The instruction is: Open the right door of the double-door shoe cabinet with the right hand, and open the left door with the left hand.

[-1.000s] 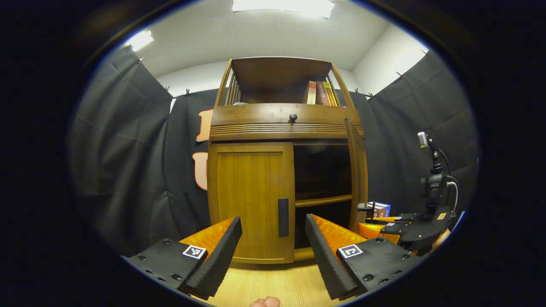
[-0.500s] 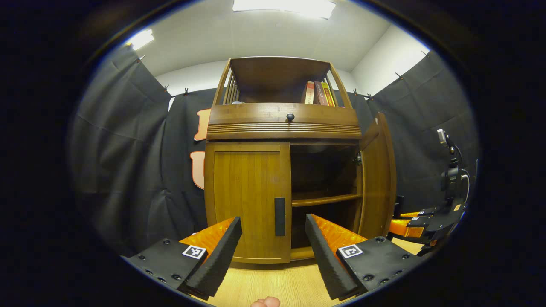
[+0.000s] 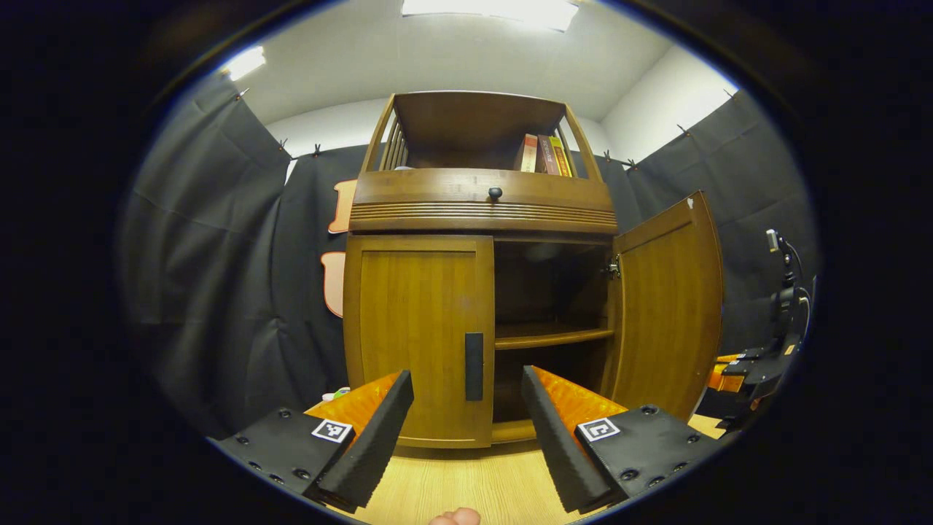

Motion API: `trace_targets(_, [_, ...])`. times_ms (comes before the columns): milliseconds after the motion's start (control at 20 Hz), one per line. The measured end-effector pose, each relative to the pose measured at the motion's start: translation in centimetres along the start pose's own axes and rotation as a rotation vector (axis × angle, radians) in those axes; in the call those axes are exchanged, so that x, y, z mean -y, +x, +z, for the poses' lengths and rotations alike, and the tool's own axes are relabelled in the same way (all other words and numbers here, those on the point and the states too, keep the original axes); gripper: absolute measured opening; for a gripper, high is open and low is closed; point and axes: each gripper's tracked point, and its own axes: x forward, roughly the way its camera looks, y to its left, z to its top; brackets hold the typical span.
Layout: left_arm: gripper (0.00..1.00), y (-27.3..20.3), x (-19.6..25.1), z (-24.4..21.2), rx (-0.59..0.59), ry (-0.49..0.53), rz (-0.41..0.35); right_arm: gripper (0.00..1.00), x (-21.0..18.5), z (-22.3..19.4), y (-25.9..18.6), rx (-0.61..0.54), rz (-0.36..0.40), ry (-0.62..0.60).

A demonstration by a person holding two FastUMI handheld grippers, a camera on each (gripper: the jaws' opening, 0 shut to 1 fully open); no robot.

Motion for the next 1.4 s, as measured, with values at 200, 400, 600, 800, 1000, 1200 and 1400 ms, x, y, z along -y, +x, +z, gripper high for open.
trace_targets(200, [0.97,0.0,0.0,0.1,0.002,0.003,-0.002,0.05,0.5,0.1,-0.2,0.010,0.032,-0.007])
trace_targets(400, [0.97,0.0,-0.2,0.3,0.002,0.014,0.005,0.06,1.8,0.2,-0.3,0.041,0.100,-0.035])
trace_targets(600, [0.96,-0.3,-1.1,0.3,0.001,0.008,0.024,0.06,3.8,0.1,0.2,0.034,0.166,-0.031])
trace_targets(800, [0.95,-1.0,-2.4,0.4,0.008,0.003,0.056,0.06,5.6,0.3,0.5,0.051,0.227,-0.025])
trace_targets(1000, [0.97,-1.2,-3.4,0.1,-0.002,0.008,0.072,0.06,6.9,0.2,0.8,0.069,0.262,0.048])
trace_targets(1200, [0.95,-1.6,-4.2,0.1,0.002,0.007,0.092,0.09,7.0,-1.4,-0.2,0.043,0.251,0.007])
trace_targets(1400, [0.96,-1.5,-4.5,0.0,0.000,-0.012,0.092,0.09,7.8,-1.6,-2.9,0.046,0.197,0.036])
